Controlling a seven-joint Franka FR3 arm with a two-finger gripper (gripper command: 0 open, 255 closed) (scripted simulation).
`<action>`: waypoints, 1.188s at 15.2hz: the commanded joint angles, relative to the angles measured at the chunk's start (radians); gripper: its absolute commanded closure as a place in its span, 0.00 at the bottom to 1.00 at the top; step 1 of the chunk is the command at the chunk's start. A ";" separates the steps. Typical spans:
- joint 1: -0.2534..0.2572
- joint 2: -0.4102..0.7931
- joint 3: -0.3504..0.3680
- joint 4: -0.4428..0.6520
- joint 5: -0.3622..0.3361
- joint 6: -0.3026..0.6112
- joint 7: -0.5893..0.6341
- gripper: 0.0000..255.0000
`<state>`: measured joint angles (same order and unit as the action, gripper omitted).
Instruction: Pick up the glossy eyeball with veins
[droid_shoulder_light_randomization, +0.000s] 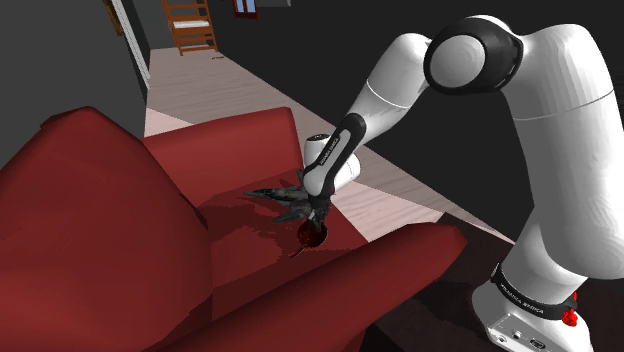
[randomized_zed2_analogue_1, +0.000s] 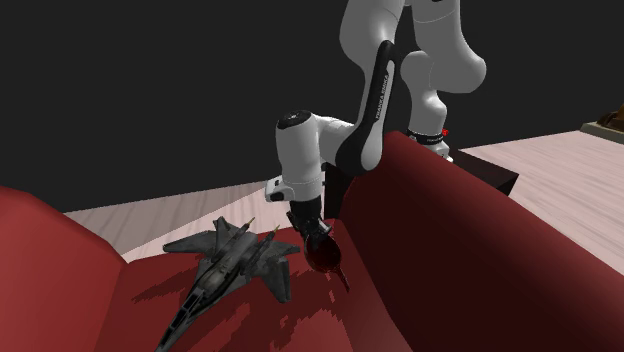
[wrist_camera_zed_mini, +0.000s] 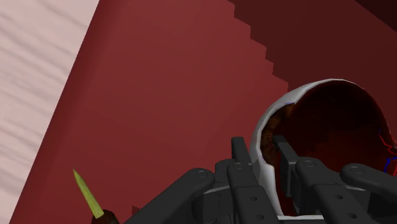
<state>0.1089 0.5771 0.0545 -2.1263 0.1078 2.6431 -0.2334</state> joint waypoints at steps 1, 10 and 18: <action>0.000 0.001 0.000 0.000 0.000 0.000 0.000 1.00; 0.000 -0.064 -0.001 -0.018 -0.002 -0.046 0.004 1.00; 0.000 -0.161 -0.003 -0.034 -0.005 -0.127 0.012 1.00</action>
<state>0.1089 0.4303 0.0522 -2.1589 0.1036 2.5287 -0.2224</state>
